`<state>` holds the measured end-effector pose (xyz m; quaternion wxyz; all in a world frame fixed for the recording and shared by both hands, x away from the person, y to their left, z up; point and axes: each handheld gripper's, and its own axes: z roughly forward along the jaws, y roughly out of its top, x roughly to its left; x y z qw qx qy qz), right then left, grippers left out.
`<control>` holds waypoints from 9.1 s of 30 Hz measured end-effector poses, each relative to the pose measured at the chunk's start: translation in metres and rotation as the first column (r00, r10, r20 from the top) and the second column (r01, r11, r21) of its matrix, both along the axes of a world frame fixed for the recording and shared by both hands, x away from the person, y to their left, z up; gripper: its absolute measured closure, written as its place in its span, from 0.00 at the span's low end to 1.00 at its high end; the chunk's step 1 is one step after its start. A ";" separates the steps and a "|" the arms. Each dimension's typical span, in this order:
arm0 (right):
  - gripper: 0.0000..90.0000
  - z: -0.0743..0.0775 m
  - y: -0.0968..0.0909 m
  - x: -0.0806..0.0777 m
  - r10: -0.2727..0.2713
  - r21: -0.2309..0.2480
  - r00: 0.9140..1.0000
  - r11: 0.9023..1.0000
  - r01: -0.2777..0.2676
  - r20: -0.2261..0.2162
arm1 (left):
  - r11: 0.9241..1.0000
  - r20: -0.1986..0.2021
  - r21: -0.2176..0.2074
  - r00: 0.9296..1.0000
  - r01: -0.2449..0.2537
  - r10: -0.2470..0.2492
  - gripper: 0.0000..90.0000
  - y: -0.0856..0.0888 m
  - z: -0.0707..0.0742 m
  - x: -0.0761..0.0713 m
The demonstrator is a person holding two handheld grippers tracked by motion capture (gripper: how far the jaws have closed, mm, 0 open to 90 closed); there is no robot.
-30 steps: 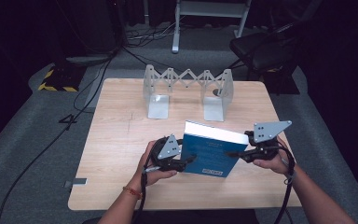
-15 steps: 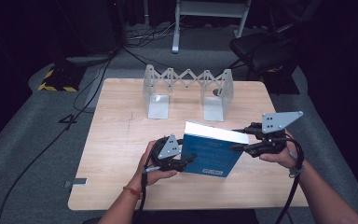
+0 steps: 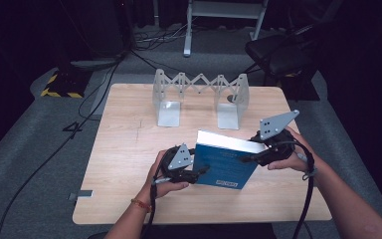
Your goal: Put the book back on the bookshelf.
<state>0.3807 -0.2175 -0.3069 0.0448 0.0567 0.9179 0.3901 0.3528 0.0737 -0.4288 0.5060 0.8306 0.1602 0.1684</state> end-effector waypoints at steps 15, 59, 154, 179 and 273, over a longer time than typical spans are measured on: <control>0.66 0.009 0.016 0.006 0.027 -0.149 0.998 0.988 -0.034 -0.050 | 1.000 -0.011 -0.008 1.000 0.007 -0.007 0.39 -0.001 0.000 0.001; 0.69 0.030 0.000 0.053 -0.383 -0.098 0.923 0.918 0.385 0.036 | 0.920 -0.284 0.318 0.903 -0.229 0.323 0.23 0.107 -0.068 0.001; 0.68 0.019 0.010 0.198 -0.769 0.135 0.639 0.636 0.759 0.029 | 0.946 -0.269 0.260 0.926 -0.194 0.264 0.17 0.110 -0.075 -0.002; 0.65 0.011 -0.010 0.166 -0.717 -0.004 0.696 0.696 0.718 0.032 | 0.945 -0.266 0.260 0.927 -0.197 0.266 0.17 0.110 -0.075 -0.003; 0.28 0.044 -0.038 0.137 -0.647 0.036 0.761 0.762 0.646 0.052 | 0.950 -0.265 0.262 0.934 -0.169 0.239 0.17 0.111 -0.075 -0.003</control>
